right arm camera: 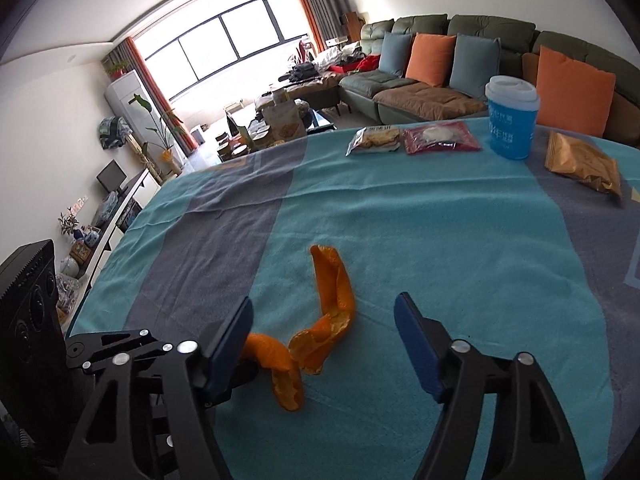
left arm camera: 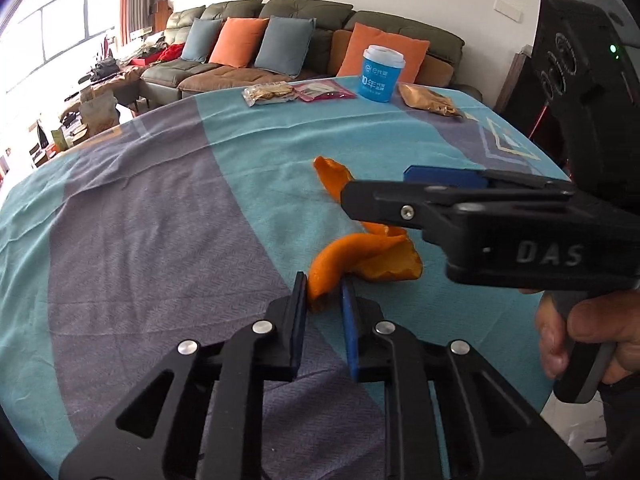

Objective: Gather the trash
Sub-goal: 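Grasp an orange peel with the left tool while the right tool grasps another peel, then carry both orange peels over the teal trash bin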

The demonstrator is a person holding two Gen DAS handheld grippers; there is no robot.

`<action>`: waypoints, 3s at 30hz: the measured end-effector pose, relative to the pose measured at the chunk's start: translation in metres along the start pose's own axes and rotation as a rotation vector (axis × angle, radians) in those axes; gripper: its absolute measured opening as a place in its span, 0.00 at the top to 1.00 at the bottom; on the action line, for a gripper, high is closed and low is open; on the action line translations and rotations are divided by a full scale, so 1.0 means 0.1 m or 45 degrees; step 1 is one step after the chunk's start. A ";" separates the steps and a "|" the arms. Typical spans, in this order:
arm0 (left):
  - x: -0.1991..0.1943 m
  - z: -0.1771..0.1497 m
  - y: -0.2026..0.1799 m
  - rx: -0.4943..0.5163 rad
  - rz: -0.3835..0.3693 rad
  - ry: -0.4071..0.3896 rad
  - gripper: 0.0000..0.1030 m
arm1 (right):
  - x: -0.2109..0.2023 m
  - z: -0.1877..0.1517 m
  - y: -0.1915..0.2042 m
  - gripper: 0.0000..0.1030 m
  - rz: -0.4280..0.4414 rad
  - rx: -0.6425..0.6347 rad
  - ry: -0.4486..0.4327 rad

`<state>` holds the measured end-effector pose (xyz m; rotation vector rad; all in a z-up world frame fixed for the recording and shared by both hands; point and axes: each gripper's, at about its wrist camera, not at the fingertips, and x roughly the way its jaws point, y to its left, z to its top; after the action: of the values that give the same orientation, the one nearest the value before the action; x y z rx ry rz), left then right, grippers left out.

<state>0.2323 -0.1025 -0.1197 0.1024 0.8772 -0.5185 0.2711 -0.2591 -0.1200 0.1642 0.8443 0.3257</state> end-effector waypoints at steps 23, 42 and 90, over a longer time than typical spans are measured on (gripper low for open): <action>-0.23 -0.10 0.09 -0.031 0.052 -0.081 0.92 | 0.16 -0.07 0.00 0.86 -0.023 -0.034 0.080; -0.94 -0.19 0.31 -0.128 0.125 -0.270 0.92 | -0.29 0.01 0.44 0.89 0.047 -0.114 -0.071; -3.59 -2.66 2.84 -0.882 0.956 -0.439 0.92 | 0.35 -0.16 4.16 0.89 0.646 -0.753 0.070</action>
<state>-0.0100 0.3640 -0.0541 -0.2793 0.5782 0.4702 0.1903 0.1431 -0.0435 -0.1894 0.7198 1.0432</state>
